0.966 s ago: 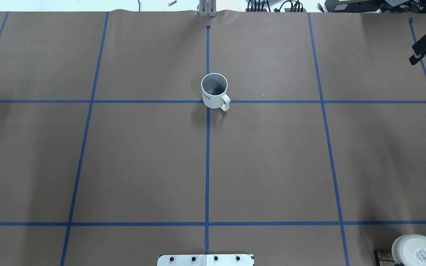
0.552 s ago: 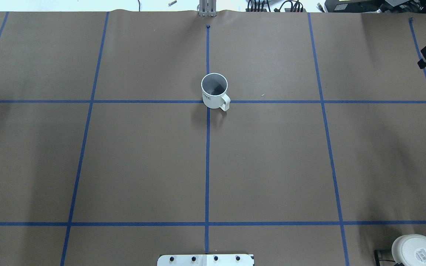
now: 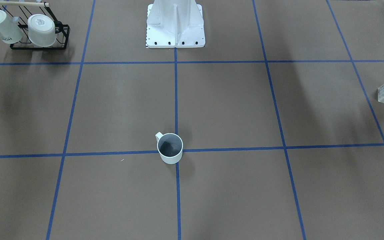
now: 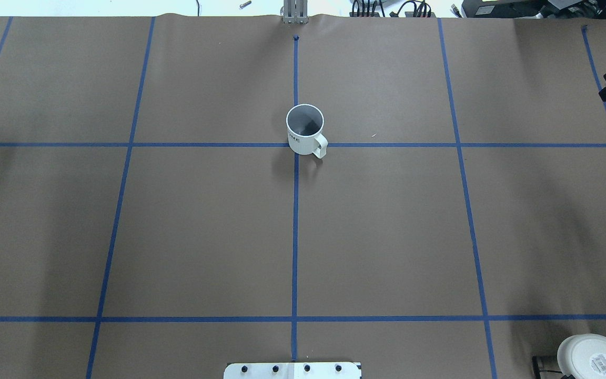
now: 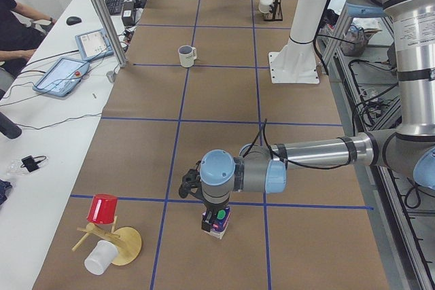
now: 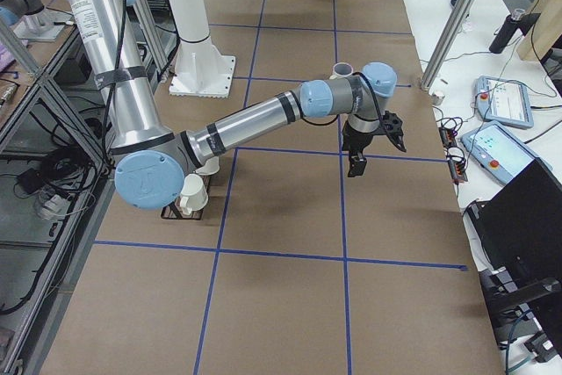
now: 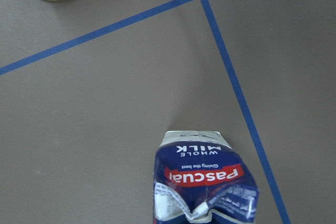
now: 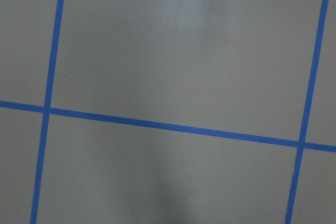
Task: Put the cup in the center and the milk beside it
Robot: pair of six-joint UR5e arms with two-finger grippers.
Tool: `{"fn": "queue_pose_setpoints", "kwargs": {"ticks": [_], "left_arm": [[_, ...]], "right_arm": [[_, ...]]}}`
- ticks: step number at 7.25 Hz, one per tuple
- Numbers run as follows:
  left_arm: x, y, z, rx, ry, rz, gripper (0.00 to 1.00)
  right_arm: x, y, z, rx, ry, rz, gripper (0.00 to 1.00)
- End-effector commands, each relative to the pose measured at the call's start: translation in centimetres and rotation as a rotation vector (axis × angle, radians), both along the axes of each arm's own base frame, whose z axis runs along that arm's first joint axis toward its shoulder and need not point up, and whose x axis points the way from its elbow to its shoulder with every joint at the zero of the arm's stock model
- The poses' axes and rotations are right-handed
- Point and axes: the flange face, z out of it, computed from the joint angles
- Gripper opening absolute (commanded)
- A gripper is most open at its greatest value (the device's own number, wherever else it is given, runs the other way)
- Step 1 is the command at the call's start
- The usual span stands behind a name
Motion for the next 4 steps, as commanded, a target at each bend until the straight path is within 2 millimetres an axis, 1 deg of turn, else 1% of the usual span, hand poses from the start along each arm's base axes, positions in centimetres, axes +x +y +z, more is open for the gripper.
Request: {"fn": "queue_pose_setpoints", "kwargs": {"ticks": [1,3,4], "left_arm": [[0.8,-0.3,-0.1,-0.009,0.0,0.008,0.98],[1.4,-0.6,-0.1,-0.01,-0.002,0.021,0.98],[1.6,-0.5,0.3,-0.019,-0.002,0.025,0.98]], "right_arm": [[0.5,0.7,1.1,-0.018,0.001,0.006,1.0],[2.1,3.3,3.9,-0.046,0.001,0.014,1.0],[2.7,4.7,5.1,-0.061,0.002,0.017,1.0]]}}
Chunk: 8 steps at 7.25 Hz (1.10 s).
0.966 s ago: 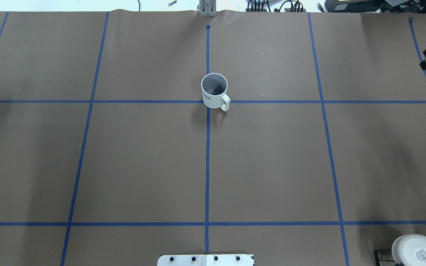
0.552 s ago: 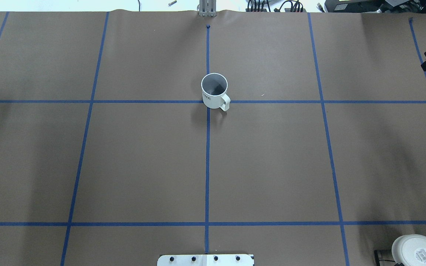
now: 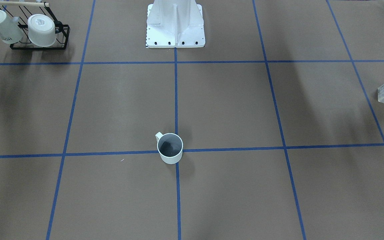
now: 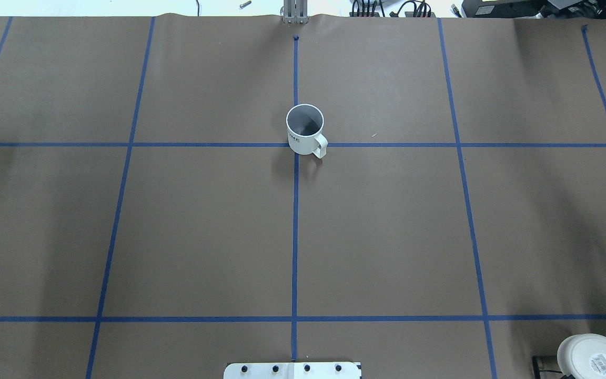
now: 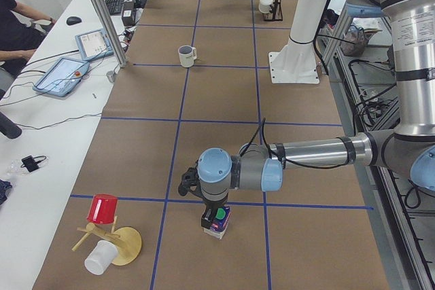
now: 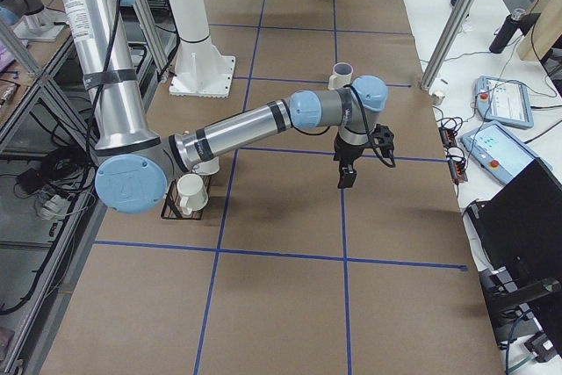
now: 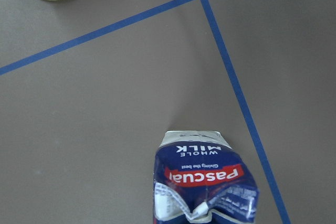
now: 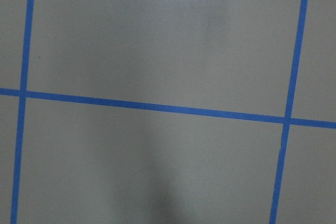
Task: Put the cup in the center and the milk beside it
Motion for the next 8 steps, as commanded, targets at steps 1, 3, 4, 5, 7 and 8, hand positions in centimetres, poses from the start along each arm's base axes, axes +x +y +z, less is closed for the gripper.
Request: {"fn": "queue_pose_setpoints", "kwargs": {"ticks": [1,3,4,5,7,8], "left_arm": [[0.3,-0.1,0.4,-0.007,-0.001,0.008,0.98],[0.4,-0.2,1.6,-0.022,0.002,0.009,0.98],[0.4,-0.2,2.6,-0.019,0.001,0.009,0.98],[0.4,-0.3,2.7,-0.002,0.001,0.007,0.97],[0.4,-2.0,1.5,0.012,0.003,0.001,0.39],[0.5,-2.1,1.1,-0.007,0.022,-0.03,0.0]], "right_arm": [[1.2,2.1,1.8,-0.027,-0.011,0.011,1.0],[1.1,2.3,1.9,-0.039,-0.031,0.012,1.0],[1.3,2.3,1.9,-0.042,-0.036,0.013,1.0],[1.3,2.4,2.0,-0.045,-0.036,0.014,1.0],[1.3,2.4,2.0,-0.045,-0.036,0.016,1.0],[1.3,2.4,2.1,-0.044,-0.036,0.015,1.0]]}}
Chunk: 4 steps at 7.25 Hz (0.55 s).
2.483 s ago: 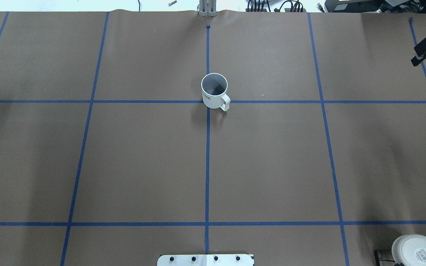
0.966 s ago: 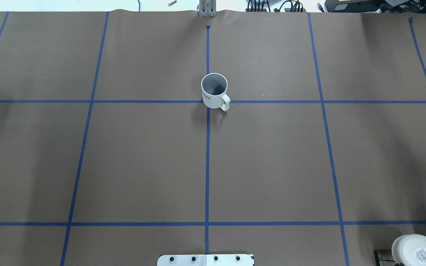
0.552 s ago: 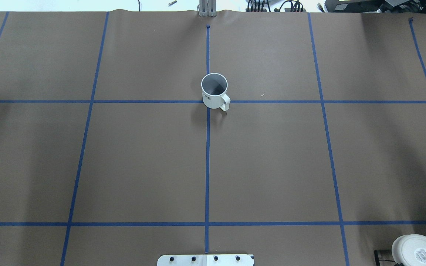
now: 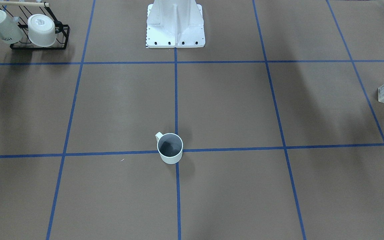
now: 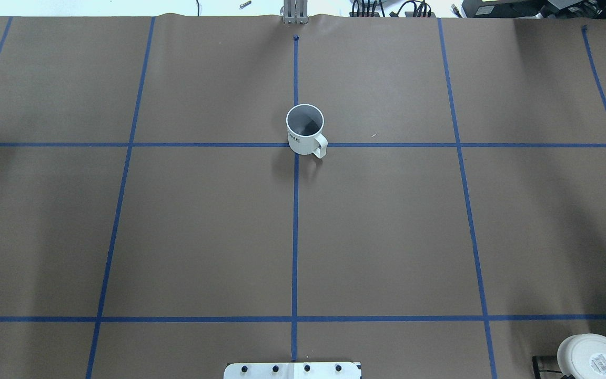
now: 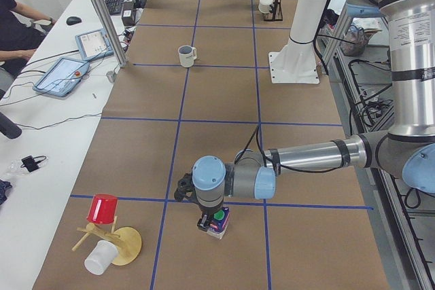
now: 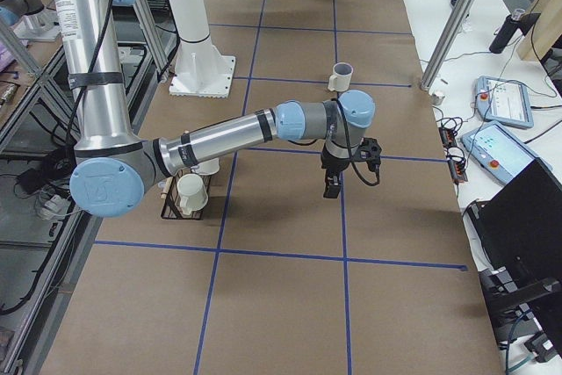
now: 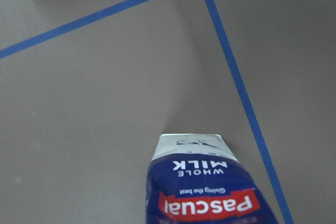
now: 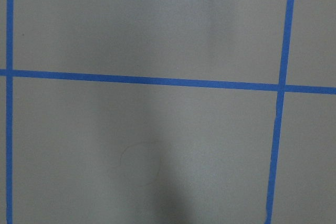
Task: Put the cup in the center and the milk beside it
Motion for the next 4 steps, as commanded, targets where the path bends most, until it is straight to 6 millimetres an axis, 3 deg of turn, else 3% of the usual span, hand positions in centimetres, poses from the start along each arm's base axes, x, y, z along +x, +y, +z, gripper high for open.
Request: {"fn": "queue_pose_setpoints", "kwargs": {"ticks": [1,2,3,4], "left_arm": [[0.4,-0.5,-1.2,-0.011,0.061,-0.025,0.0],[0.6,-0.9,-3.0,0.001,0.094,-0.03,0.0],[0.6,-2.4,-6.0,-0.016,0.097,-0.032,0.0],[0.5,-5.2,-10.6,-0.041,0.097,-0.035,0.0]], "right_arm": [[0.0,0.0,0.1,0.0,0.0,0.0,1.0],[0.0,0.0,0.1,0.0,0.0,0.0,1.0],[0.0,0.0,0.1,0.002,0.0,0.0,1.0],[0.1,0.2,0.3,-0.004,0.0,0.001,1.0]]}}
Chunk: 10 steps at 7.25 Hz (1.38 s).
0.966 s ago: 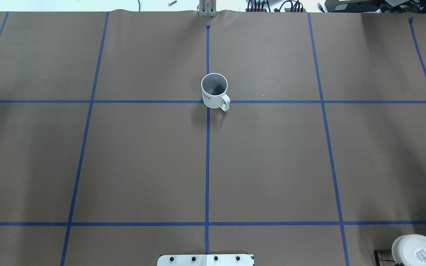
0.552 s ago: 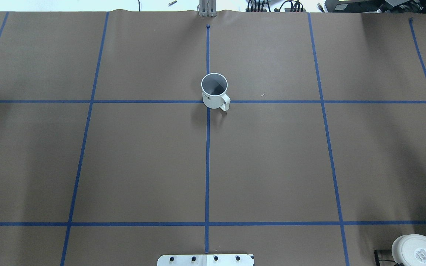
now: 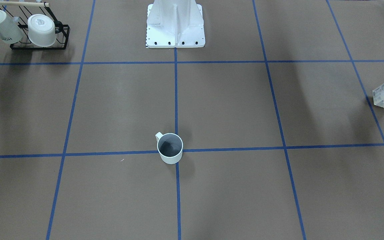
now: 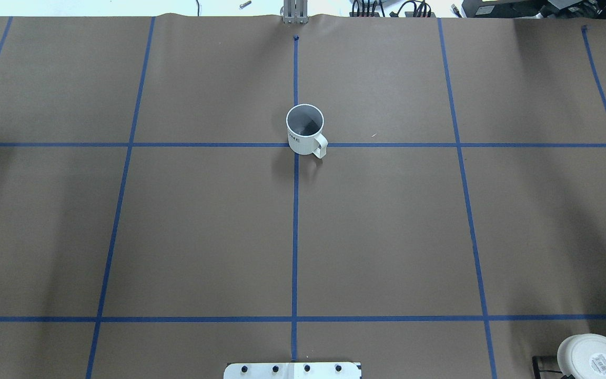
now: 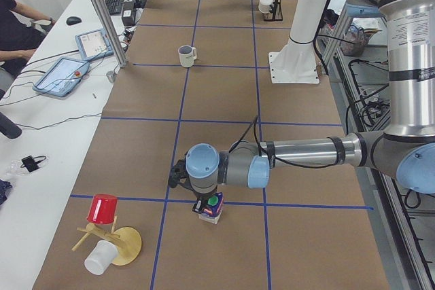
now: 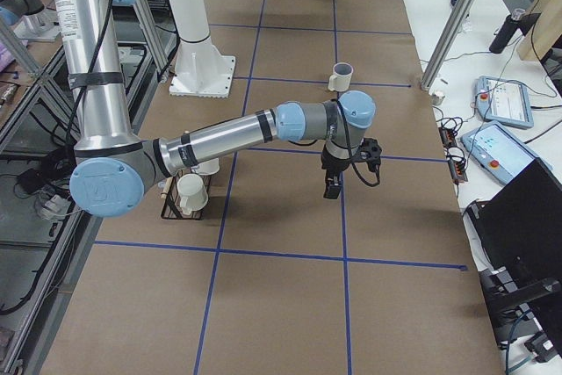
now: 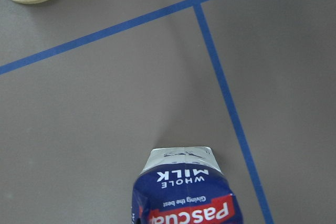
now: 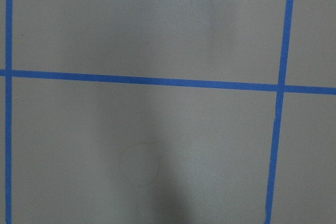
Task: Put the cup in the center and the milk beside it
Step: 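Carry the milk carton with the left gripper toward the white mug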
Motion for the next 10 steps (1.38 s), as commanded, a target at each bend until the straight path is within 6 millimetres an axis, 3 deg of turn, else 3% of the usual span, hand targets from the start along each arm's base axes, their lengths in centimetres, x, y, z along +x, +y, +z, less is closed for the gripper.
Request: {"fn": "queue_pose_setpoints", "kwargs": {"ticks": [1,3,4,5,6,7,9,10], "left_arm": [[0.1,-5.6,-10.1,-0.053,0.005,-0.009,0.0],[1.1,-11.7,-19.3,-0.139,0.005,-0.127,0.0],[6.0,-14.0,-23.3,-0.199,0.012,-0.156,0.0],[12.7,-16.1,-29.4,-0.287,0.03,-0.21,0.0],[19.8,-16.9,-34.3,-0.37,0.034,-0.24,0.0],[24.4,-17.8,-38.0,-0.395,0.016,-0.272,0.0],[30.6,-16.9,-42.2,-0.439,0.03,-0.265,0.0],[31.3,-17.3,-43.8,-0.438,0.062,-0.288,0.0]], "right_arm": [[0.0,0.2,0.2,-0.002,0.0,0.0,1.0],[0.1,0.4,0.5,-0.009,0.0,0.0,1.0],[0.1,0.5,0.6,-0.012,0.0,0.0,1.0],[0.2,0.8,1.2,-0.019,0.005,-0.001,1.0],[0.5,0.9,1.5,-0.016,0.006,-0.004,1.0],[0.8,1.0,1.8,-0.022,0.012,0.001,1.0],[0.9,1.0,2.0,-0.025,0.015,0.005,1.0],[1.0,1.1,2.1,-0.028,0.014,0.008,1.0]]}}
